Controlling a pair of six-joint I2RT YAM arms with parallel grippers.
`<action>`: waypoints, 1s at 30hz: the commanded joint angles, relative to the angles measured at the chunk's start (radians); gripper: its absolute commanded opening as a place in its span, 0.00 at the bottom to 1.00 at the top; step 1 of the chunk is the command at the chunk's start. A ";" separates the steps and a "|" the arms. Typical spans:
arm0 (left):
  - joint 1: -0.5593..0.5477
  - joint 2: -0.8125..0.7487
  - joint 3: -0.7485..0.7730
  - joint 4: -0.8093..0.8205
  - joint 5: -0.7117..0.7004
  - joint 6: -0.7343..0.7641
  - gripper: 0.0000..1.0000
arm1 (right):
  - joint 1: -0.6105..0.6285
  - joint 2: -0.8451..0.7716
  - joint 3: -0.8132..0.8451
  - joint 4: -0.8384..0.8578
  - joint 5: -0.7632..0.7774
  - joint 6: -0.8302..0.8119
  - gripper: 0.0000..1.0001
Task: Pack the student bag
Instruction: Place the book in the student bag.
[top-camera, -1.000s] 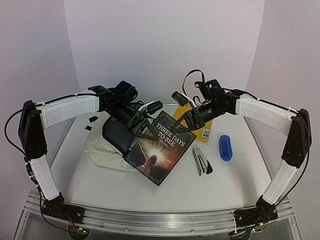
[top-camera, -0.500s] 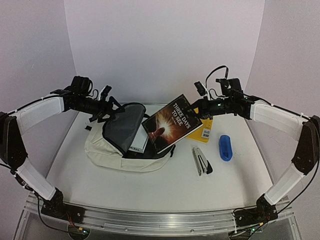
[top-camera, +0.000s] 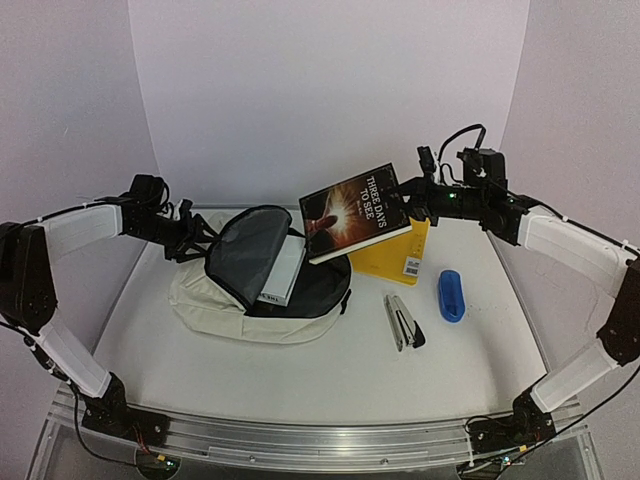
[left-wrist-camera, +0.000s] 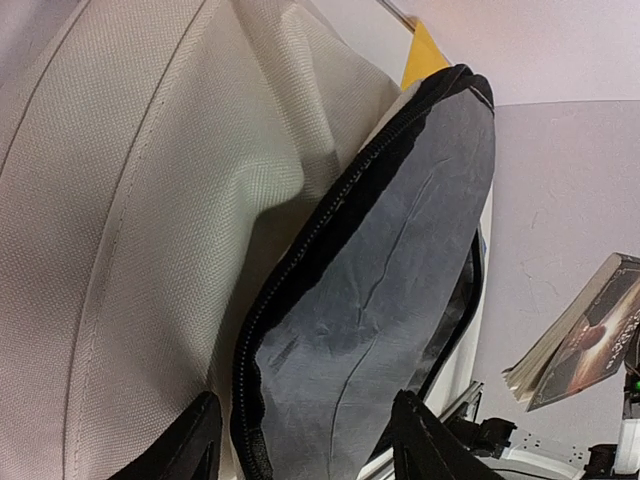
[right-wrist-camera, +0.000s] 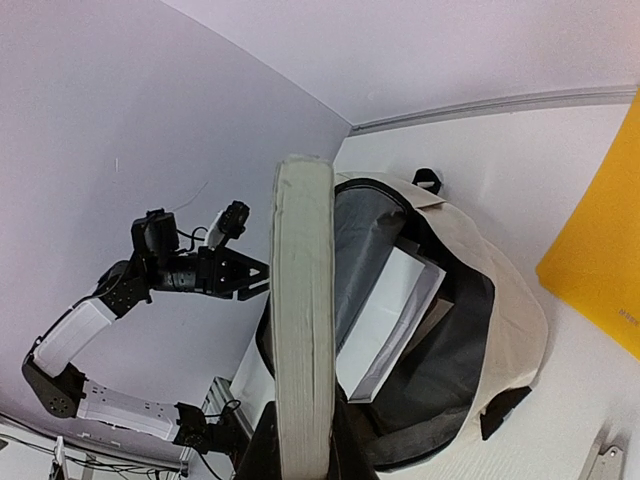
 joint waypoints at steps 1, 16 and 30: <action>-0.002 0.018 0.001 0.047 0.021 -0.006 0.57 | 0.005 -0.056 0.001 0.098 0.017 0.031 0.00; -0.002 0.053 -0.002 0.094 0.059 -0.017 0.20 | 0.005 -0.054 -0.061 0.214 0.001 0.154 0.00; -0.003 -0.195 -0.092 0.588 0.360 -0.134 0.00 | 0.031 -0.003 -0.184 0.365 0.013 0.377 0.00</action>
